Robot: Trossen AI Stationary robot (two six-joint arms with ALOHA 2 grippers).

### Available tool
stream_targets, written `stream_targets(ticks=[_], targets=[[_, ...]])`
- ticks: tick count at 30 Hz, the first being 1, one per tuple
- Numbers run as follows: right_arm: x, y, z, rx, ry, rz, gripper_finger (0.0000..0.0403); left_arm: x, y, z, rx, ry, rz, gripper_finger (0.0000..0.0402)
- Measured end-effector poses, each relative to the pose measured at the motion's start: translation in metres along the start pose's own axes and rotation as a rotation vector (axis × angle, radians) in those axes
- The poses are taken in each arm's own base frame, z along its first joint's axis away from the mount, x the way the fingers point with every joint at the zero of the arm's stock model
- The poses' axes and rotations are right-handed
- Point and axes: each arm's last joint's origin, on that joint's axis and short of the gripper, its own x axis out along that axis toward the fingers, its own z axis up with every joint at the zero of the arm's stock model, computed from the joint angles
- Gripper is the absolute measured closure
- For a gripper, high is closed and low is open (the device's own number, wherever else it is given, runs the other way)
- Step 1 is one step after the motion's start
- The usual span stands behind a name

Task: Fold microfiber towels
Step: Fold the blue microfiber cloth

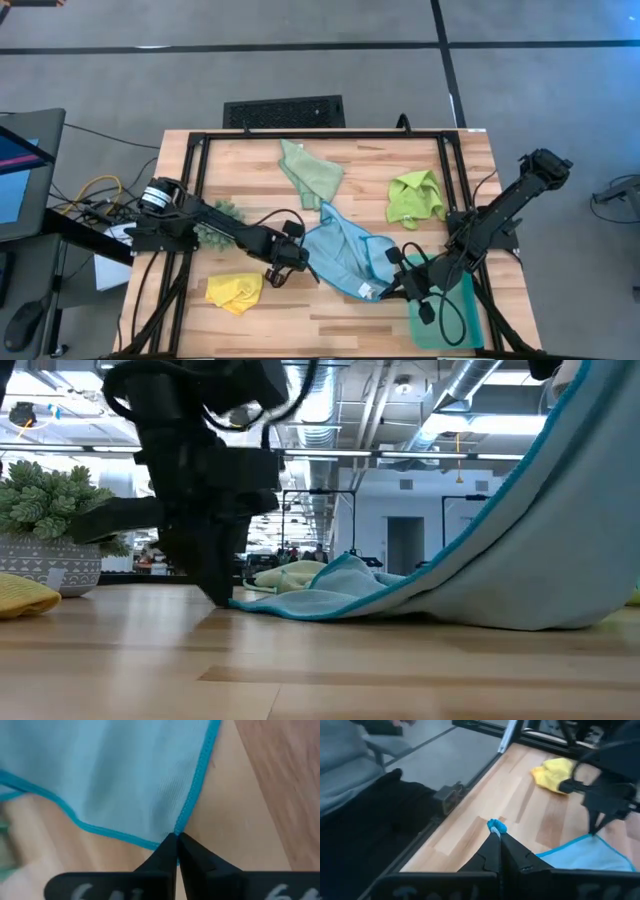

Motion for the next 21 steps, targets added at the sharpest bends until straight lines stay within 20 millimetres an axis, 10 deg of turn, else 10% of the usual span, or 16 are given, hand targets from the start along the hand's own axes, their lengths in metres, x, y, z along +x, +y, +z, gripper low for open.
stream_targets(ticks=[8, 14, 21], targets=[[-0.012, -0.014, 0.016, -0.044, -0.113, -0.368, 0.0387, -0.121, -0.004, -0.006, -0.127, -0.287, 0.379, 0.0401], [-0.056, -0.026, 0.072, -0.018, -0.339, -0.603, 0.039, -0.213, -0.008, -0.035, -0.332, -0.622, 0.525, 0.0401], [-0.104, -0.024, 0.105, -0.048, -0.572, -0.312, 0.0385, -0.28, -0.017, -0.059, -0.439, -0.953, 0.448, 0.0401]])
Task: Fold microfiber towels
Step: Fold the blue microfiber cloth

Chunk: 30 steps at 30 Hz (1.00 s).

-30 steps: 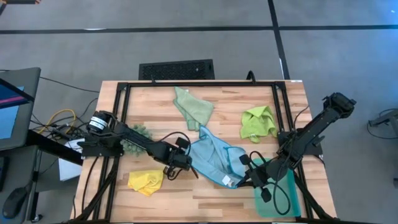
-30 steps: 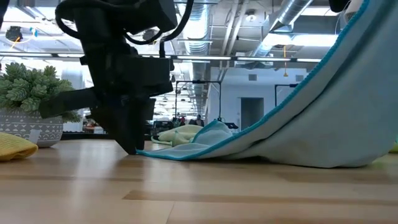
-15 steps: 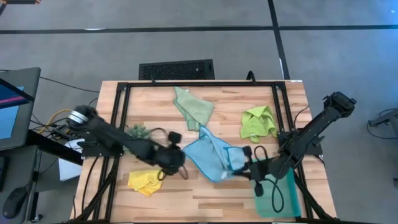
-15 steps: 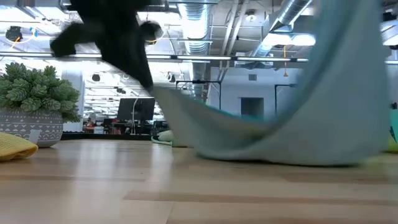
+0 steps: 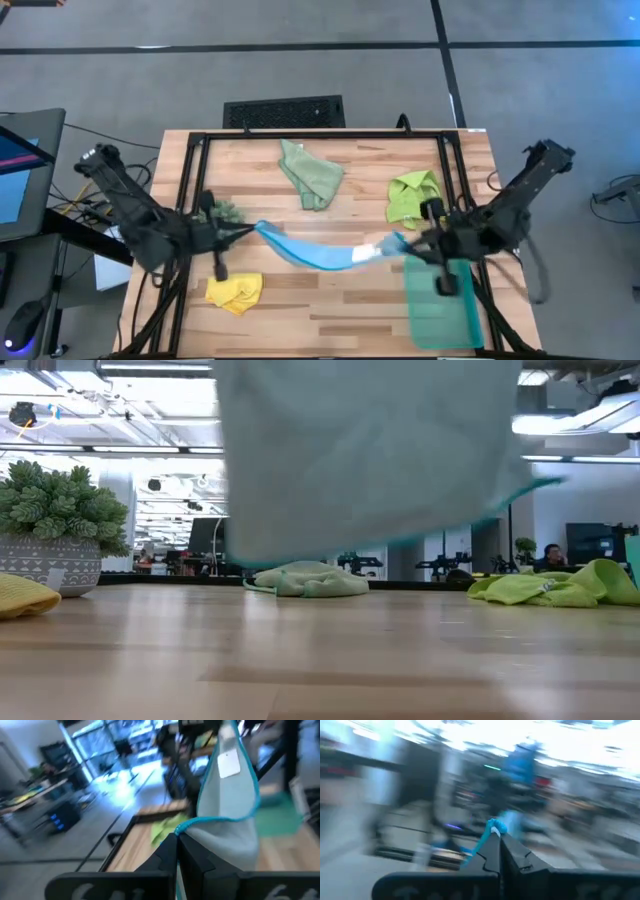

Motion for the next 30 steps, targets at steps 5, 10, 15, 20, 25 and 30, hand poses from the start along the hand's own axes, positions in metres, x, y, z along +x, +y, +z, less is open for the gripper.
stream_targets(ticks=[5, 10, 15, 20, 25, 30], targets=[[-0.012, -0.001, 0.008, 0.082, -0.032, 0.061, 0.039, -0.015, 0.005, 0.006, -0.008, -0.033, 0.131, 0.0401], [-0.014, -0.004, -0.009, 0.033, 0.161, -0.119, 0.0388, -0.018, 0.009, -0.007, 0.052, 0.011, 0.318, 0.0401], [-0.013, -0.01, -0.036, 0.056, 0.372, -0.137, 0.0383, -0.015, 0.013, -0.021, 0.044, 0.048, 0.308, 0.0401], [-0.002, -0.036, -0.057, 0.009, 0.498, -0.38, 0.039, -0.003, 0.029, -0.036, 0.07, 0.119, 0.417, 0.0401], [0.013, -0.076, -0.076, -0.141, 0.606, -0.674, 0.0388, 0.016, 0.054, -0.049, 0.185, 0.165, 0.706, 0.0401], [0.022, -0.109, -0.084, -0.251, 0.667, -0.809, 0.0393, 0.029, 0.07, -0.049, 0.312, 0.266, 0.819, 0.0401]])
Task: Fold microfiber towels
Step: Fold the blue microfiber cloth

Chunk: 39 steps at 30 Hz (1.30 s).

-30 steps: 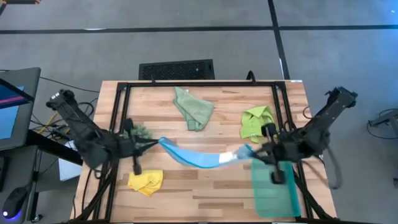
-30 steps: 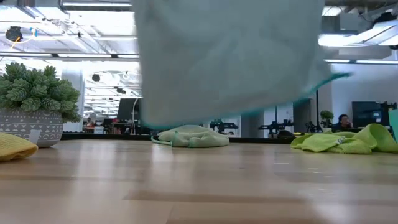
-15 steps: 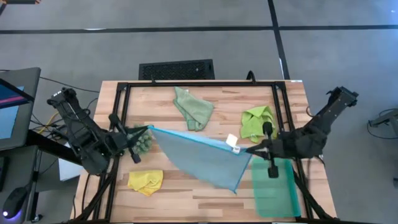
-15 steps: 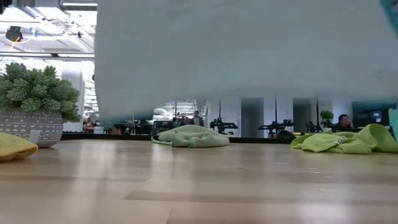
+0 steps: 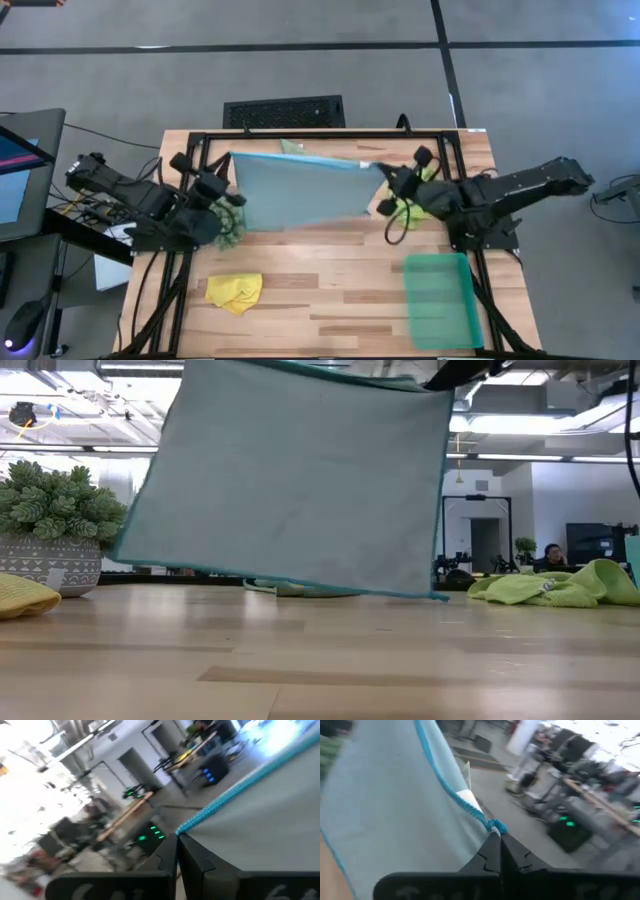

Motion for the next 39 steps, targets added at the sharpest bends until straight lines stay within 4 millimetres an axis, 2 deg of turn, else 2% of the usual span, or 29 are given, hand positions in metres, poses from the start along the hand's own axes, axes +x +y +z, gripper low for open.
stream_targets(ticks=[3, 6, 10, 14, 18, 23, 27, 31, 35, 39], targets=[[0.003, -0.003, 0.005, -0.063, -0.028, -0.028, 0.0394, -0.002, 0.0, 0.002, 0.104, -0.008, -0.007, 0.0401], [-0.005, -0.004, 0.013, -0.084, -0.079, -0.07, 0.0392, -0.011, -0.003, 0.004, 0.151, -0.038, -0.106, 0.0401], [-0.021, 0.005, 0.016, -0.121, -0.126, 0.012, 0.0391, -0.025, -0.012, 0.006, 0.163, -0.077, -0.396, 0.0401], [-0.034, 0.024, 0.0, -0.119, -0.081, 0.273, 0.0391, -0.034, -0.035, -0.002, 0.138, -0.025, -0.703, 0.0401], [-0.042, 0.048, -0.019, -0.057, 0.083, 0.636, 0.039, -0.044, -0.071, -0.022, 0.144, 0.088, -0.919, 0.0401], [-0.045, 0.08, -0.027, -0.042, 0.207, 1.013, 0.0389, -0.065, -0.111, -0.039, 0.105, 0.246, -1.124, 0.0401], [-0.041, 0.109, -0.036, -0.044, 0.321, 1.206, 0.0389, -0.09, -0.126, -0.042, 0.07, 0.312, -1.195, 0.0401], [-0.037, 0.14, -0.05, -0.032, 0.478, 1.353, 0.0388, -0.111, -0.13, -0.045, 0.004, 0.361, -1.224, 0.0401], [-0.035, 0.166, -0.061, 0.009, 0.595, 1.518, 0.0388, -0.124, -0.132, -0.052, -0.05, 0.405, -1.201, 0.0401], [-0.032, 0.18, -0.067, 0.051, 0.658, 1.609, 0.0388, -0.131, -0.137, -0.058, -0.052, 0.425, -1.181, 0.0401]])
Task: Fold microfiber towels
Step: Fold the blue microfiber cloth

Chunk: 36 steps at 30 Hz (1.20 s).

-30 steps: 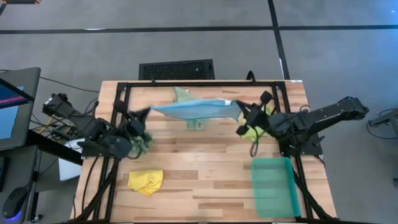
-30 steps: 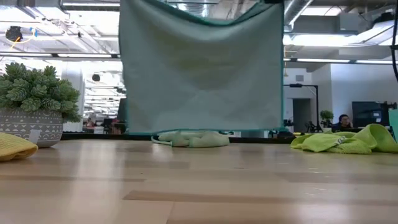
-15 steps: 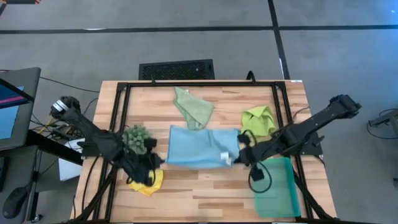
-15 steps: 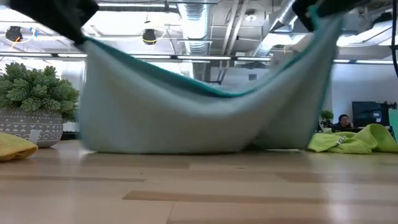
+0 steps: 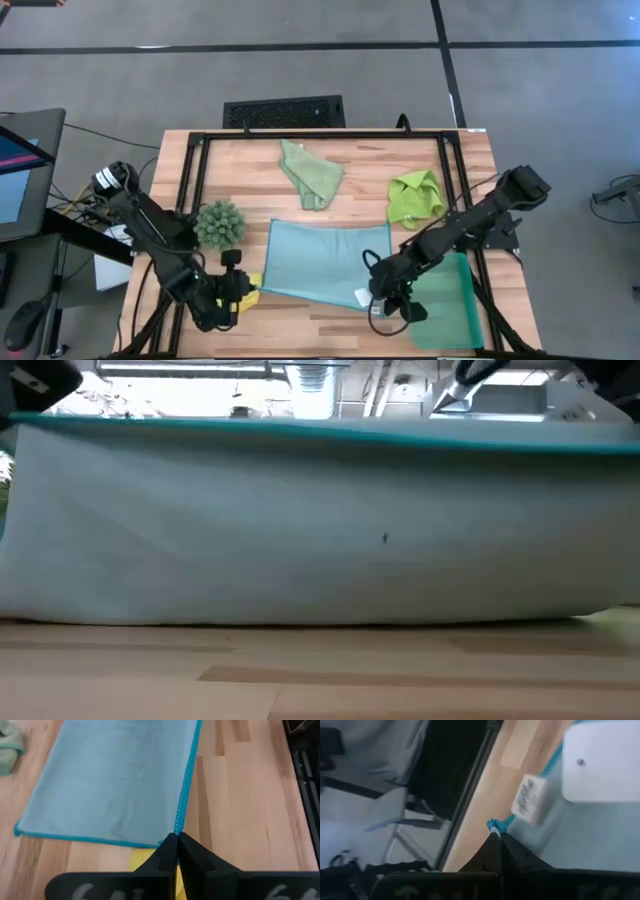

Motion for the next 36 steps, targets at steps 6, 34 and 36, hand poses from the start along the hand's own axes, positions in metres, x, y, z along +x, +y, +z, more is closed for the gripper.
stream_targets(ticks=[6, 34, 36], targets=[[-0.002, 0.0, 0.0, 0.005, -0.006, -0.013, 0.039, 0.011, -0.001, -0.005, -0.021, 0.026, 0.034, 0.0401], [-0.063, -0.034, -0.034, 0.346, -0.065, -1.032, 0.0391, 0.04, 0.066, 0.025, 0.05, -0.083, 0.572, 0.0401], [-0.075, -0.025, -0.026, 0.316, -0.128, -1.089, 0.0392, 0.029, 0.064, 0.035, 0.055, -0.144, 0.612, 0.0401]])
